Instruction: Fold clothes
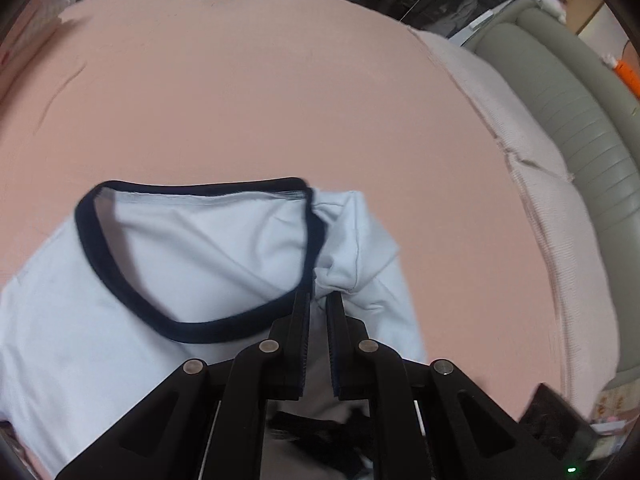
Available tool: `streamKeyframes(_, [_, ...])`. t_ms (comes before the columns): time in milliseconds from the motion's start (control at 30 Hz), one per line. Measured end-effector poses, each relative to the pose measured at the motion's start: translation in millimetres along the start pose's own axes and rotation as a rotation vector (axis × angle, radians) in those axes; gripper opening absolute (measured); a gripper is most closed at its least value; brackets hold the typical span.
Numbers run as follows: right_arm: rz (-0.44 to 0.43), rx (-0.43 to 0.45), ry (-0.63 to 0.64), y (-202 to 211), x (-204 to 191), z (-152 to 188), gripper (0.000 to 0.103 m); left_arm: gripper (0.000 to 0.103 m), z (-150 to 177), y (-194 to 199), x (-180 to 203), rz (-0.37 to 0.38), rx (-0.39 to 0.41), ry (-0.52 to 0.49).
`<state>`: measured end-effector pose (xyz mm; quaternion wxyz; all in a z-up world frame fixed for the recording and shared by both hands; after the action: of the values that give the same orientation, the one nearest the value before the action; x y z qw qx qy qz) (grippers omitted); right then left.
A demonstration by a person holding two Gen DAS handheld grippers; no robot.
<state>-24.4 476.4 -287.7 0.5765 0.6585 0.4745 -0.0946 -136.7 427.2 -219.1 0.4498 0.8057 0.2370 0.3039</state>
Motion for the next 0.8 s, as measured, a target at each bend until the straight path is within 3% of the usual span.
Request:
streamKeyframes(200, [-0.012,-0.009,-0.014,-3,-1,-3,0.000,0.007,3,-23,-10,0.055,-0.025,0.068])
streamKeyframes(267, [-0.016,-0.010,-0.016,14,22,-6,0.000,0.007,2,-20,-14,0.063,-0.013,0.063])
streamKeyframes(367, [-0.019,-0.008,-0.017,12,23,-9,0.000,0.007,4,-21,-7,0.041,0.001,0.028])
streamKeyframes(633, [-0.022,-0.011,-0.020,23,33,-11,0.000,0.008,6,30,8,0.037,0.074,0.045])
streamKeyframes(733, [-0.022,-0.012,-0.022,32,38,-13,0.000,0.015,20,54,8,0.018,0.099,0.021])
streamKeyframes(800, [-0.020,-0.014,-0.024,-16,-11,-23,0.000,0.027,33,70,6,-0.001,0.121,0.008])
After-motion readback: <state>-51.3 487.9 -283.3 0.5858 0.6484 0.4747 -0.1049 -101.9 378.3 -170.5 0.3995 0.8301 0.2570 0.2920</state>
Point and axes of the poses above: each gripper's, at about its wrist camera, not at the fingertips, and y roughly against the way its jaws point, x to its right, z to its underside, the point moved 7 cm from there along -y, roughly the way its jaws point, and after that the axes turned 8 degrees about -y, right-handed, at the moved point
